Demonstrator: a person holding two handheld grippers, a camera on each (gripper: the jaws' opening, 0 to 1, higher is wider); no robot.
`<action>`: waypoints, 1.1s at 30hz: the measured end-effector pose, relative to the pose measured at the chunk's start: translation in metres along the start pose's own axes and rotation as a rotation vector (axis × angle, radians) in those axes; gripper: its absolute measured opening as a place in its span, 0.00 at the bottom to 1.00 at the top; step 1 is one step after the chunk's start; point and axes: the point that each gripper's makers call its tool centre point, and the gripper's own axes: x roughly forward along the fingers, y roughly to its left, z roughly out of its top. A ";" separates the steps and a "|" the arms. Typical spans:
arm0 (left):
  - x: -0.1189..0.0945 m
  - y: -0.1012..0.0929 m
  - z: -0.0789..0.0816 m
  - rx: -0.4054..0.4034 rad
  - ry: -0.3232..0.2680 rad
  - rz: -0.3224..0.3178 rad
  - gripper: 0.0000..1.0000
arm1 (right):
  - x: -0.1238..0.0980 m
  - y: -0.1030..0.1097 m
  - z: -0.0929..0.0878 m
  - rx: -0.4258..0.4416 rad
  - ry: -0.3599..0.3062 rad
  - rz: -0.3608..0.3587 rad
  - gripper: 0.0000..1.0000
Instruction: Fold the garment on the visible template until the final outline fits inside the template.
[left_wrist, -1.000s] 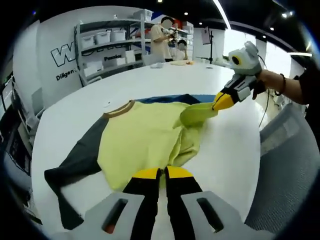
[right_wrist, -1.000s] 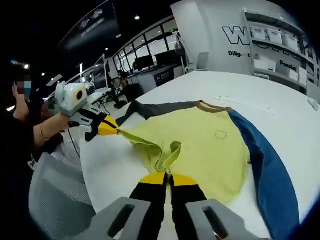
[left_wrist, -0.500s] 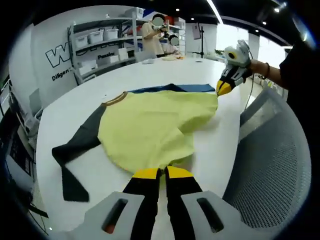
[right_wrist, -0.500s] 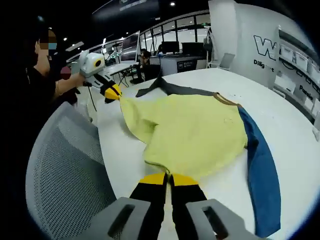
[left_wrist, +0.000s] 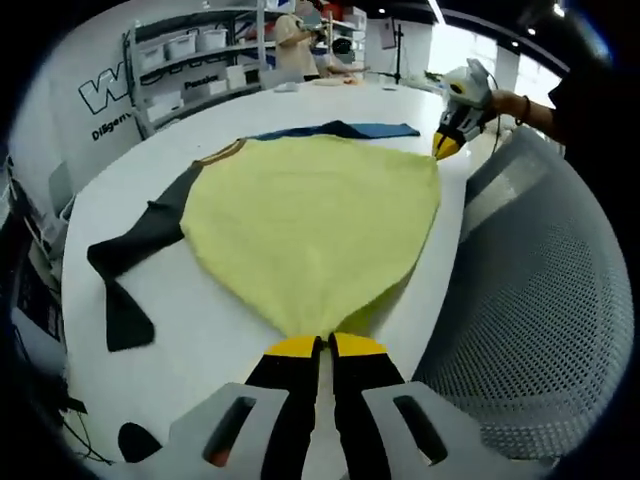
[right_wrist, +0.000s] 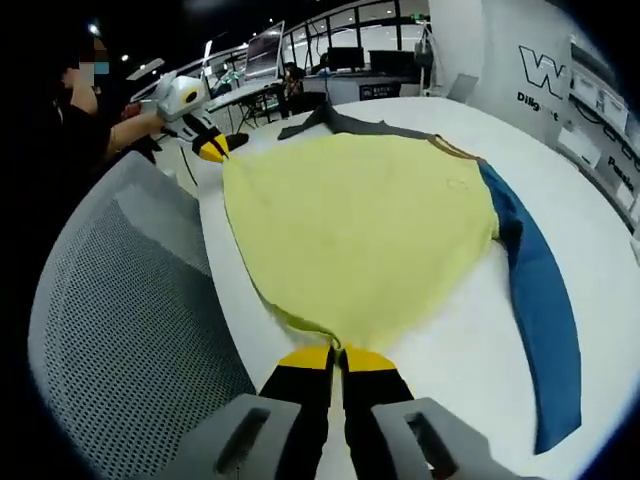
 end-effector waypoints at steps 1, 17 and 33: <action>0.004 -0.002 -0.004 0.004 -0.004 0.001 0.02 | 0.003 0.000 -0.007 -0.003 0.029 -0.006 0.00; 0.007 0.003 -0.021 -0.067 -0.034 0.073 0.02 | 0.003 -0.001 -0.016 0.056 0.037 -0.025 0.00; -0.003 0.002 -0.029 -0.310 -0.090 0.093 0.19 | -0.013 0.005 -0.029 0.163 0.051 -0.017 0.11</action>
